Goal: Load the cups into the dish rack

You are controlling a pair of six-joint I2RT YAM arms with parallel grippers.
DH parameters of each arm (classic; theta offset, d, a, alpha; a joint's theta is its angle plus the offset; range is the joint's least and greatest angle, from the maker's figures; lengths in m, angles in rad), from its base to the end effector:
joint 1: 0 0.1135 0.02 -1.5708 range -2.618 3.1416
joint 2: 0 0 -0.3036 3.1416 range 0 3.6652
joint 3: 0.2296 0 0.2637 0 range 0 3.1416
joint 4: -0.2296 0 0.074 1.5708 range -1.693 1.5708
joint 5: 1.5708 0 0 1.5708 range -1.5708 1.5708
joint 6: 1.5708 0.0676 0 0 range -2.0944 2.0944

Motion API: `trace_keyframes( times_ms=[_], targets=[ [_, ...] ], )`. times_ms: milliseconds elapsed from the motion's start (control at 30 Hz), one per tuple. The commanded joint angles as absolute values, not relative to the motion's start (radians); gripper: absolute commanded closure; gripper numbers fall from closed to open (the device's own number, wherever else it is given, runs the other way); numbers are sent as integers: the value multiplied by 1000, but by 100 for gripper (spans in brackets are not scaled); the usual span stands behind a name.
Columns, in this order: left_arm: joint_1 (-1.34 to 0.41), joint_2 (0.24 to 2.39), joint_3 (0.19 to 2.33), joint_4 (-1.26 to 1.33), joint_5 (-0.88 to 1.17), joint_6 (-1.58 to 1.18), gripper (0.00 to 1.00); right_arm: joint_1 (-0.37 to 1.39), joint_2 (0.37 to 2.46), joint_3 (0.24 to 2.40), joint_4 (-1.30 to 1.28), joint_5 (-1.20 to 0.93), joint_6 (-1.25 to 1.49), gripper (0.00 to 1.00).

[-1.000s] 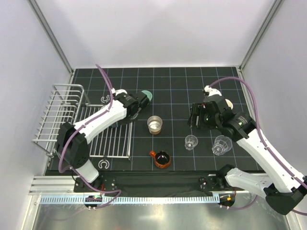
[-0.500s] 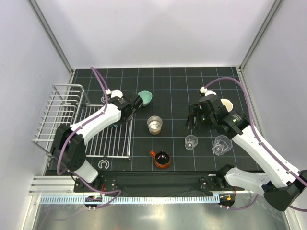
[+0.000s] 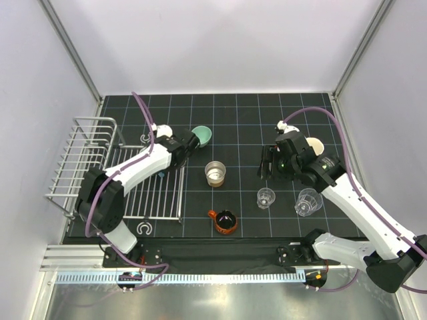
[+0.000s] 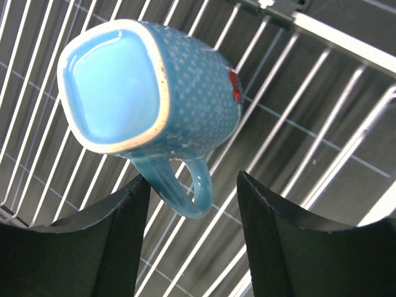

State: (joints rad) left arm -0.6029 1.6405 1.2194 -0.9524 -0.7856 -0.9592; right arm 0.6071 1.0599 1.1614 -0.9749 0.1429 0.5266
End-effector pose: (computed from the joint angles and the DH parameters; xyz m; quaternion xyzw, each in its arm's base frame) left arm 0.2939 -0.1443 0.2467 -0.2000 0.8981 0.2065 0.3328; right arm 0.1791 0.1127 0.3560 -0.0133 0.9376 0.1264 0.3235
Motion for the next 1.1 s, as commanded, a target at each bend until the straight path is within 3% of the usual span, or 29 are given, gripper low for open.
trace_keyframes(
  times_ms=[0, 167, 533, 767, 1067],
  targets=[
    [-580, 1637, 1190, -905, -831, -960, 44, 606, 1032, 1155, -963, 146, 534, 28],
    [-560, 1625, 1181, -879, -813, -947, 49, 606, 1029, 1146, -962, 141, 537, 28],
    [-551, 1631, 1181, -876, -824, -943, 74, 606, 1039, 1158, -959, 137, 526, 28],
    [-551, 1629, 1180, -896, -839, -962, 100, 606, 1045, 1151, -951, 130, 528, 28],
    [-551, 1572, 1203, -977, -882, -1038, 100, 606, 1043, 1149, -950, 126, 525, 28]
  ],
)
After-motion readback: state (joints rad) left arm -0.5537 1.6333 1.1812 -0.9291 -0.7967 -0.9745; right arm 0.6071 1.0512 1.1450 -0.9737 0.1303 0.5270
